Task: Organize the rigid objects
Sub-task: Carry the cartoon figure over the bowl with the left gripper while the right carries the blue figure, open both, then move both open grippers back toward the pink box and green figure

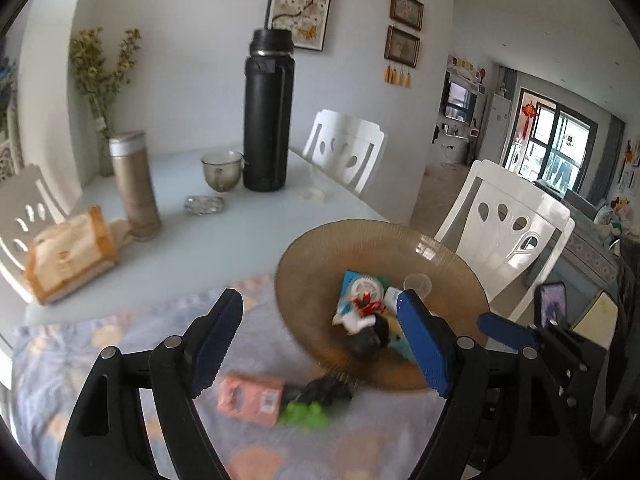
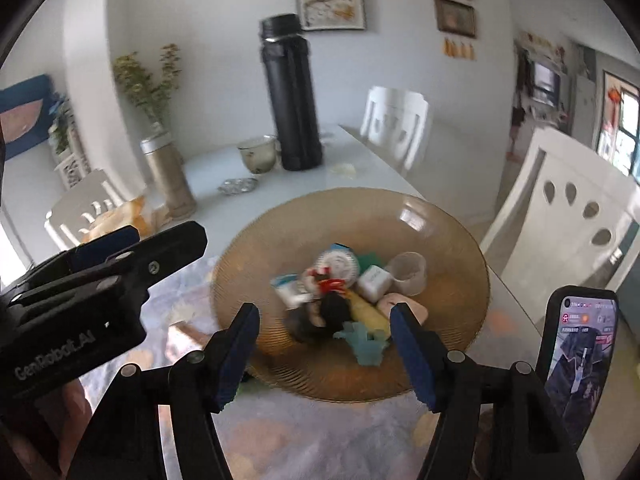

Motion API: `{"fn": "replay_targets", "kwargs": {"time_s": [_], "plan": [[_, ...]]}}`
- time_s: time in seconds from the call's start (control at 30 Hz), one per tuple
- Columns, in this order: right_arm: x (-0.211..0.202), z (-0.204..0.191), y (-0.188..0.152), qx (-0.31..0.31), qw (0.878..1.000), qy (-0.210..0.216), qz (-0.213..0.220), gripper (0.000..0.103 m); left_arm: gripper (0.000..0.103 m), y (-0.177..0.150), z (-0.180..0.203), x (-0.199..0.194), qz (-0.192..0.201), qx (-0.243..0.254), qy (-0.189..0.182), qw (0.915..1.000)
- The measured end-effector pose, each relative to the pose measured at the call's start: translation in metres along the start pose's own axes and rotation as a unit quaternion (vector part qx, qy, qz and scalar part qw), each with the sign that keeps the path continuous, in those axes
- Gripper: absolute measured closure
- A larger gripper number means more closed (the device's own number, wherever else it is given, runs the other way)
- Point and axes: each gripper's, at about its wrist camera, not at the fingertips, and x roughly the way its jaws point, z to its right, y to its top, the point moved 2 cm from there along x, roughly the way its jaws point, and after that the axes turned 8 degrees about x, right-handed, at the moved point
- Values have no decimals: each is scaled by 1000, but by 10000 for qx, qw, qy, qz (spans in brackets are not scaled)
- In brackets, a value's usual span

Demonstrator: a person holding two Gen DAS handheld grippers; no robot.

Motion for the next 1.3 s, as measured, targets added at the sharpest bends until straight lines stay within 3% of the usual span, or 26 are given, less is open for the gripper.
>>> {"fn": "replay_targets", "kwargs": {"time_s": [0.13, 0.27, 0.47, 0.67, 0.77, 0.87, 1.1, 1.3], "plan": [[-19, -34, -16, -310, 9983, 487, -16, 36, 24, -26, -13, -42, 26, 3, 433, 9991], [-28, -78, -53, -871, 9910, 1001, -151, 32, 20, -63, -35, -72, -17, -219, 872, 9960], [-11, -118, -113, -1552, 9792, 1265, -338, 29, 20, -134, -81, -62, -630, -745, 1574, 9827], [13, -124, -144, -1805, 9751, 1175, -519, 29, 20, -172, -106, -45, -830, -1415, 1344, 9772], [18, -121, -143, -1722, 9765, 1167, -570, 29, 20, -170, -105, -46, -714, -1414, 1434, 9769], [26, -119, -144, -1660, 9775, 1096, -707, 29, 20, -173, -103, -42, -869, -1407, 1519, 9745], [48, -102, -144, -1442, 9810, 572, -1165, 29, 20, -178, -106, -40, -994, -1466, 1716, 9691], [51, -95, -146, -1405, 9790, 549, -1373, 29, 20, -179, -110, -38, -1039, -1534, 1768, 9667]]}}
